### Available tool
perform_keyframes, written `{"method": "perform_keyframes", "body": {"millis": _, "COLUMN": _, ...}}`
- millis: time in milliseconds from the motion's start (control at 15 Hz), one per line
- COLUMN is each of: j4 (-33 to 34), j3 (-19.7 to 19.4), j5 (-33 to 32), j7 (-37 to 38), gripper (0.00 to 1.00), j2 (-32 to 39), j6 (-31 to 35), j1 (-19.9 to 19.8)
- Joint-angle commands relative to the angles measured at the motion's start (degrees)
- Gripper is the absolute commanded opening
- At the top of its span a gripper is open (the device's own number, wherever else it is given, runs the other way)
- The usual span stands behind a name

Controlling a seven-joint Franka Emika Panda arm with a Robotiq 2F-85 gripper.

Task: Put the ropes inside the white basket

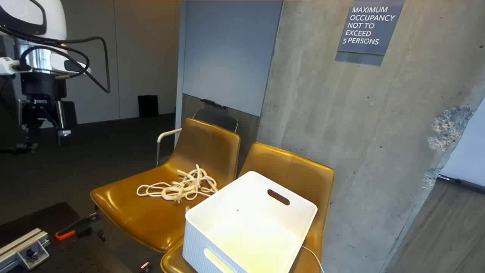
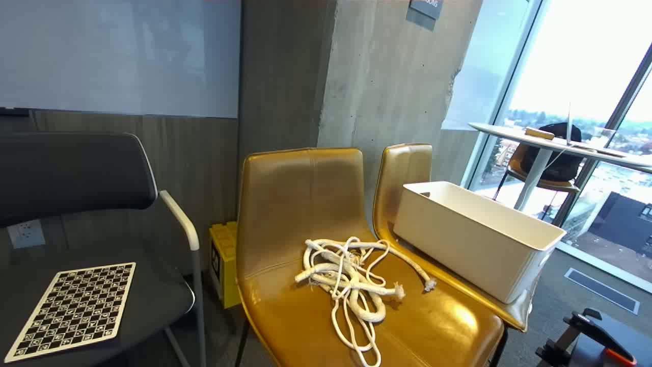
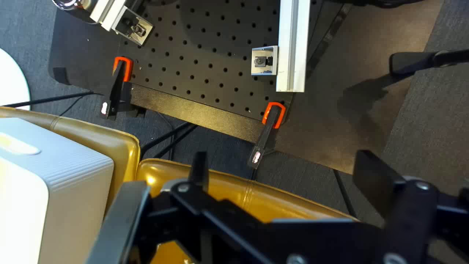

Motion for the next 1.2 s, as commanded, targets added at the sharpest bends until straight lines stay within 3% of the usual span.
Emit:
{"method": "perform_keyframes", "body": {"millis": 0, "j4": 0.09, "j3": -1.09, "j5": -0.56, "j7": 0.5, "gripper": 1.0, "j2": 0.21, "j6": -0.13, "j1": 1.14}}
{"method": "perform_keyframes", "body": {"millis": 867, "j4": 0.09, "j3": -1.09, "j5": -0.56, "j7": 0.5, "gripper": 1.0, "j2": 0.21, "j6": -0.13, "j1": 1.14}}
{"method": "perform_keyframes", "body": {"millis": 1133, "j4": 3.2, "j3": -0.14, "j5": 4.58, "j7": 1.13, "gripper": 1.0, "j2": 5.94, "j6": 9.19, "j1": 3.55}}
